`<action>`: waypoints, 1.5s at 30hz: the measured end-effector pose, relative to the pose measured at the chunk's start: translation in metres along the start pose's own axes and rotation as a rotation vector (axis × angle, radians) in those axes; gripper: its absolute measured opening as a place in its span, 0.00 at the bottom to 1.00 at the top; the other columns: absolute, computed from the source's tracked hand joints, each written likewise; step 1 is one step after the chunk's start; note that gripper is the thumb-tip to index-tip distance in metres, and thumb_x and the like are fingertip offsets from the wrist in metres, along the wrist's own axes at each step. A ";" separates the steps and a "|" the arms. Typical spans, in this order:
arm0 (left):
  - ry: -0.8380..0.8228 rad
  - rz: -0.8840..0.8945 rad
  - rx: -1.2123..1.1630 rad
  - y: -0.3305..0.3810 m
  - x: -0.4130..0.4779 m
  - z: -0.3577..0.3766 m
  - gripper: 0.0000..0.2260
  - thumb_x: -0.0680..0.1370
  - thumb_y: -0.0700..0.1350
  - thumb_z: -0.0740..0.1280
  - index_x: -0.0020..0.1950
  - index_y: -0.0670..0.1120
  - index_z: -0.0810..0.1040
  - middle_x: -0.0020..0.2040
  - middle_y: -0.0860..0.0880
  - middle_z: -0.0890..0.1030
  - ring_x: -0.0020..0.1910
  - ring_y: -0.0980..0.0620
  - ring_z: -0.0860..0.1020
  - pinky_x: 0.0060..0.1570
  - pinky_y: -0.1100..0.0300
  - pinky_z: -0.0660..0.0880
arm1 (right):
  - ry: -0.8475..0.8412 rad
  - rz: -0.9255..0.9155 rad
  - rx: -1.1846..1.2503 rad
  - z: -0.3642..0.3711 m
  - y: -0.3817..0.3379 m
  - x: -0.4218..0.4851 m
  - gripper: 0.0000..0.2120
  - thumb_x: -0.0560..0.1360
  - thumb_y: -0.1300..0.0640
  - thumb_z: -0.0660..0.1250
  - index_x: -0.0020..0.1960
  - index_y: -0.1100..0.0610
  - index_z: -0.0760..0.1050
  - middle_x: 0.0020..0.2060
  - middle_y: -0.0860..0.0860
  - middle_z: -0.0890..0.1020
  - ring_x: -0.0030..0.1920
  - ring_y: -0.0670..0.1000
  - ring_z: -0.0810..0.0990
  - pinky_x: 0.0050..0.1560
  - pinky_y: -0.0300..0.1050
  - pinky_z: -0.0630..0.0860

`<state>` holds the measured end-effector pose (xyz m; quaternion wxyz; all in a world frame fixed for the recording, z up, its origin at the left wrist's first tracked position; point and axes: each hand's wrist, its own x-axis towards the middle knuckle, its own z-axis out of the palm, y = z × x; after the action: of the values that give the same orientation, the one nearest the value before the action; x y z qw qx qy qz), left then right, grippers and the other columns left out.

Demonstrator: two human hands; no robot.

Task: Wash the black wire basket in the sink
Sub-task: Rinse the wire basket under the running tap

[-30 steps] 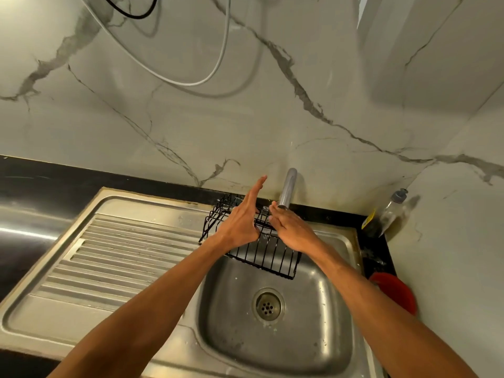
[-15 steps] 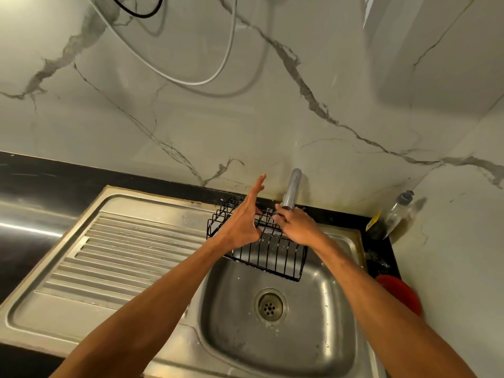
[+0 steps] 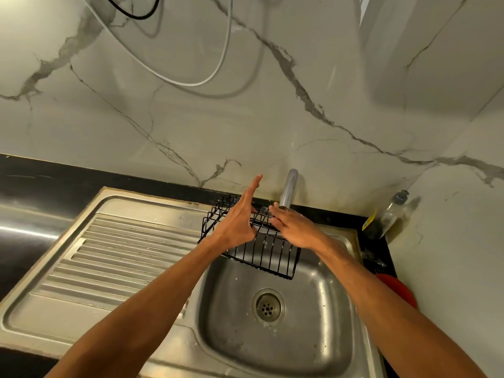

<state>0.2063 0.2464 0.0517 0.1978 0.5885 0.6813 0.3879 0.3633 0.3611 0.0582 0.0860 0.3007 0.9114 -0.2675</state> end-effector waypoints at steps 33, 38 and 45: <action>-0.169 -0.992 -0.321 0.008 -0.011 0.013 0.11 0.73 0.37 0.71 0.54 0.45 0.82 0.56 0.41 0.79 0.47 0.47 0.75 0.42 0.54 0.73 | 0.545 0.101 0.135 0.071 -0.003 -0.008 0.27 0.85 0.44 0.48 0.81 0.53 0.50 0.80 0.52 0.53 0.80 0.49 0.49 0.80 0.53 0.50; -0.274 -1.141 -0.466 -0.003 -0.013 0.017 0.07 0.78 0.47 0.68 0.45 0.44 0.76 0.51 0.44 0.72 0.46 0.49 0.70 0.47 0.55 0.71 | 0.399 -0.024 0.007 0.073 -0.012 0.006 0.26 0.85 0.44 0.44 0.81 0.50 0.46 0.80 0.48 0.43 0.79 0.48 0.39 0.79 0.51 0.39; -0.016 -1.053 -0.535 -0.002 -0.004 0.020 0.10 0.78 0.48 0.71 0.41 0.43 0.79 0.34 0.47 0.74 0.30 0.52 0.70 0.27 0.61 0.69 | 0.272 -0.026 0.077 0.068 -0.011 0.002 0.28 0.85 0.43 0.44 0.81 0.50 0.40 0.78 0.46 0.37 0.78 0.45 0.36 0.75 0.44 0.36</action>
<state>0.2206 0.2487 0.0368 0.5104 0.1038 0.7586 0.3914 0.3548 0.3183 0.0050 -0.0533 0.3254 0.9075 -0.2603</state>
